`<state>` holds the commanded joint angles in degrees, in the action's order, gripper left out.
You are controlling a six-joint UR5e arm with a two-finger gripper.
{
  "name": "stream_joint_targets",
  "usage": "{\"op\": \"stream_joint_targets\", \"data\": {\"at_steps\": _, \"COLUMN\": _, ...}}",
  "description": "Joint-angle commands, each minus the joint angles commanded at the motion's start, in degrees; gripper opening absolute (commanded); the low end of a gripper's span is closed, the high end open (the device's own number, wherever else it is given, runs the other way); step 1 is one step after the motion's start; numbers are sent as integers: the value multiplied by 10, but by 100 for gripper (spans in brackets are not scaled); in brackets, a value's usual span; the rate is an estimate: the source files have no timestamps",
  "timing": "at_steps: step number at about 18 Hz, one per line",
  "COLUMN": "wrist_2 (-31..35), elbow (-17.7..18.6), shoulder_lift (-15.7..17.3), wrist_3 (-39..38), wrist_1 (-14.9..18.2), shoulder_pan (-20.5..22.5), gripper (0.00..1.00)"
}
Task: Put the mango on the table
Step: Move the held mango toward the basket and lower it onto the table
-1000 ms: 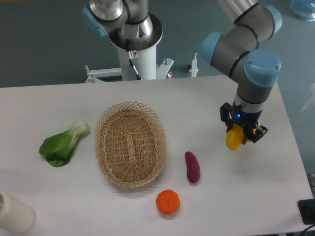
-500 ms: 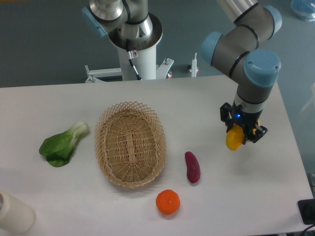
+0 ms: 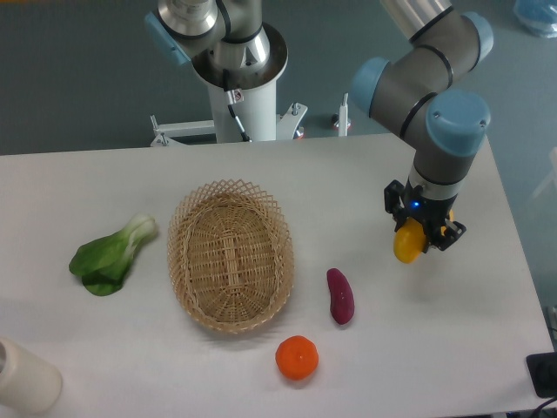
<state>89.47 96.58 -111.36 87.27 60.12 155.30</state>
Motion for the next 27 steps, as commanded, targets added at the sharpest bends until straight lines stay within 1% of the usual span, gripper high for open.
{"op": "stream_joint_targets", "data": {"at_steps": 2, "wrist_2": 4, "elbow": 40, "shoulder_lift": 15, "wrist_3": 46, "wrist_1": -29, "shoulder_pan": 3, "gripper": 31}}
{"op": "stream_joint_targets", "data": {"at_steps": 3, "wrist_2": 4, "elbow": 60, "shoulder_lift": 22, "wrist_3": 56, "wrist_1": -43, "shoulder_pan": 7, "gripper": 31}}
{"op": "stream_joint_targets", "data": {"at_steps": 5, "wrist_2": 4, "elbow": 92, "shoulder_lift": 34, "wrist_3": 60, "wrist_1": -69, "shoulder_pan": 9, "gripper": 33}}
{"op": "stream_joint_targets", "data": {"at_steps": 6, "wrist_2": 4, "elbow": 102, "shoulder_lift": 38, "wrist_3": 62, "wrist_1": -75, "shoulder_pan": 8, "gripper": 33}}
{"op": "stream_joint_targets", "data": {"at_steps": 9, "wrist_2": 4, "elbow": 128, "shoulder_lift": 49, "wrist_3": 64, "wrist_1": -76, "shoulder_pan": 6, "gripper": 35}}
{"op": "stream_joint_targets", "data": {"at_steps": 11, "wrist_2": 13, "elbow": 154, "shoulder_lift": 67, "wrist_3": 64, "wrist_1": -76, "shoulder_pan": 4, "gripper": 35}}
{"op": "stream_joint_targets", "data": {"at_steps": 13, "wrist_2": 23, "elbow": 175, "shoulder_lift": 74, "wrist_3": 62, "wrist_1": -87, "shoulder_pan": 1, "gripper": 35}}
{"op": "stream_joint_targets", "data": {"at_steps": 14, "wrist_2": 25, "elbow": 179, "shoulder_lift": 74, "wrist_3": 57, "wrist_1": -92, "shoulder_pan": -11, "gripper": 38}}
{"op": "stream_joint_targets", "data": {"at_steps": 15, "wrist_2": 30, "elbow": 182, "shoulder_lift": 75, "wrist_3": 56, "wrist_1": -92, "shoulder_pan": -19, "gripper": 38}}
{"op": "stream_joint_targets", "data": {"at_steps": 17, "wrist_2": 41, "elbow": 208, "shoulder_lift": 87, "wrist_3": 56, "wrist_1": -94, "shoulder_pan": -21, "gripper": 42}}
{"op": "stream_joint_targets", "data": {"at_steps": 18, "wrist_2": 41, "elbow": 215, "shoulder_lift": 89, "wrist_3": 56, "wrist_1": -95, "shoulder_pan": -24, "gripper": 43}}
{"op": "stream_joint_targets", "data": {"at_steps": 21, "wrist_2": 41, "elbow": 216, "shoulder_lift": 90, "wrist_3": 55, "wrist_1": -96, "shoulder_pan": -29, "gripper": 57}}
{"op": "stream_joint_targets", "data": {"at_steps": 22, "wrist_2": 40, "elbow": 216, "shoulder_lift": 90, "wrist_3": 54, "wrist_1": -97, "shoulder_pan": -29, "gripper": 65}}
{"op": "stream_joint_targets", "data": {"at_steps": 23, "wrist_2": 40, "elbow": 215, "shoulder_lift": 91, "wrist_3": 54, "wrist_1": -97, "shoulder_pan": -29, "gripper": 81}}
{"op": "stream_joint_targets", "data": {"at_steps": 24, "wrist_2": 36, "elbow": 214, "shoulder_lift": 91, "wrist_3": 49, "wrist_1": -98, "shoulder_pan": -28, "gripper": 100}}
{"op": "stream_joint_targets", "data": {"at_steps": 27, "wrist_2": 25, "elbow": 202, "shoulder_lift": 92, "wrist_3": 45, "wrist_1": -95, "shoulder_pan": -28, "gripper": 100}}
